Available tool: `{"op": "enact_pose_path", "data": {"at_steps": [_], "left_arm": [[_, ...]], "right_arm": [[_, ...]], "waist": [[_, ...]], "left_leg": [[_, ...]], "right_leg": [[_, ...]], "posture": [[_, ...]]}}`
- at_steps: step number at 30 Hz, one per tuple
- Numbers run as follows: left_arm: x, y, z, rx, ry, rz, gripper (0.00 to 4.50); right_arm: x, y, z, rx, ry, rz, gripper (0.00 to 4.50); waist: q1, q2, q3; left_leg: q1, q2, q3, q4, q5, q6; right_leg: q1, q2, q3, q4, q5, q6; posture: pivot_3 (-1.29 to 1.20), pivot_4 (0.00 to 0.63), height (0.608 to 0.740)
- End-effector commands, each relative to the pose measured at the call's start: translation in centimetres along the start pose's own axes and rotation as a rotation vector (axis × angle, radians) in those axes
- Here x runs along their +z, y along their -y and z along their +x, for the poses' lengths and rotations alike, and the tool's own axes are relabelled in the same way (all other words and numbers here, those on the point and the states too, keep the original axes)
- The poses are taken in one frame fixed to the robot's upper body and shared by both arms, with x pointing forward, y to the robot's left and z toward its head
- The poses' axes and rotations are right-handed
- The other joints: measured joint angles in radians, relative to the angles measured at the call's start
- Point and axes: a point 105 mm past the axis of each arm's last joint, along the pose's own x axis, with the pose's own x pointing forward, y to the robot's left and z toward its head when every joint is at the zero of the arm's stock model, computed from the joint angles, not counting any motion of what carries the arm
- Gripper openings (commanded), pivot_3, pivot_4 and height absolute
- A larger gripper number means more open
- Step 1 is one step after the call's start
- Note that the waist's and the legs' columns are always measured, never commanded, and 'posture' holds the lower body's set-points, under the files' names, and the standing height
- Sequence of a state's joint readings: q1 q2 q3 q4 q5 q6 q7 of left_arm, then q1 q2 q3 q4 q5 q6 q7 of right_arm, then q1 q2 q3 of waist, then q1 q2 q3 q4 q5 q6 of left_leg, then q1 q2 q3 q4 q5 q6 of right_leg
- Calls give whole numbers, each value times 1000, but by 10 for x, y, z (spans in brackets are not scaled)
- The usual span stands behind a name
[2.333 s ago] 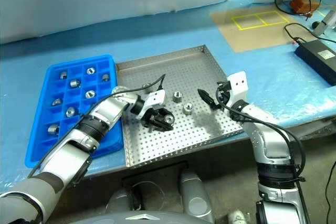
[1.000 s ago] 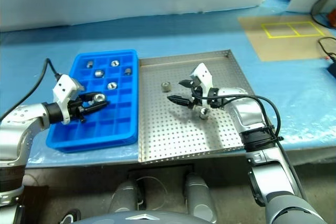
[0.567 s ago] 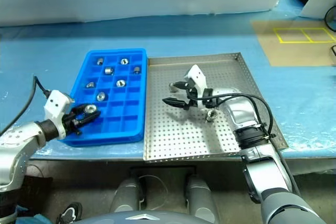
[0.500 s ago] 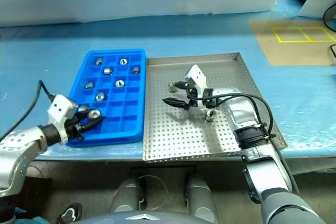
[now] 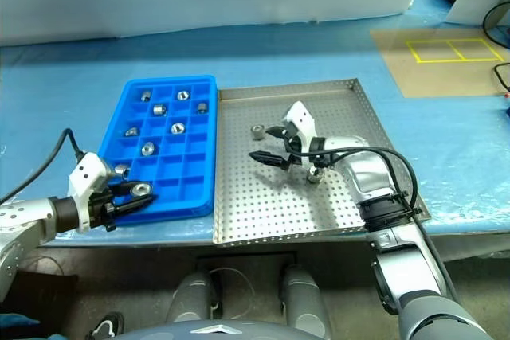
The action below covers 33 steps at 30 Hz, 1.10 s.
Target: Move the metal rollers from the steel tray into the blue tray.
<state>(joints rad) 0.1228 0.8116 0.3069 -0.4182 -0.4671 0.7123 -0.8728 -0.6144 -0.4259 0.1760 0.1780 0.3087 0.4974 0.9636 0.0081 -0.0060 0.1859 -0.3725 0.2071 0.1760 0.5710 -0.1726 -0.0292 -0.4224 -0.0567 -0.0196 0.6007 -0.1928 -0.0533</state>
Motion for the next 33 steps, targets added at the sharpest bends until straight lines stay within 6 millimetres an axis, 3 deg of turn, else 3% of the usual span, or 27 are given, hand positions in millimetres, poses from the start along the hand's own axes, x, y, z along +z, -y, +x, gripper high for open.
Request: {"op": "enact_pose_path", "data": {"at_steps": [1,14,18,20,27,33], "left_arm": [[-6,-8,-7,24,-33,-4,2208],[-7,-13,-3,49,-21,23,2208],[-2,-20,-1,84,-5,40,3413],[6,-22,1,86,27,43,4085],[41,-13,12,42,154,57,4085],[91,4,31,-50,338,88,4085]], "right_arm": [[12,-3,-4,4,35,-31,4500],[9,-3,-5,-8,26,-30,4500],[8,-2,-5,-14,24,-28,4500],[8,-2,-6,-15,24,-27,4500],[8,-2,-8,-13,24,-27,4500],[11,6,-13,-31,15,-48,4500]], "waist": [[0,0,0],[1,0,0],[1,0,0],[3,0,0],[4,0,0],[7,-1,0]], "left_leg": [[0,0,0,0,0,0],[1,0,0,0,1,-1],[2,0,0,0,1,-2],[2,0,0,0,1,-2],[2,0,0,1,2,-2],[1,0,0,1,2,-2]], "right_leg": [[0,0,0,0,0,0],[0,0,0,2,-2,2],[0,0,0,3,-2,2],[0,0,0,4,-2,2],[0,0,0,4,0,0],[0,0,0,5,0,0]], "posture": [[-183,150,740],[-187,150,740],[-194,150,740],[-195,150,740],[-205,150,740],[-203,150,740]]}}
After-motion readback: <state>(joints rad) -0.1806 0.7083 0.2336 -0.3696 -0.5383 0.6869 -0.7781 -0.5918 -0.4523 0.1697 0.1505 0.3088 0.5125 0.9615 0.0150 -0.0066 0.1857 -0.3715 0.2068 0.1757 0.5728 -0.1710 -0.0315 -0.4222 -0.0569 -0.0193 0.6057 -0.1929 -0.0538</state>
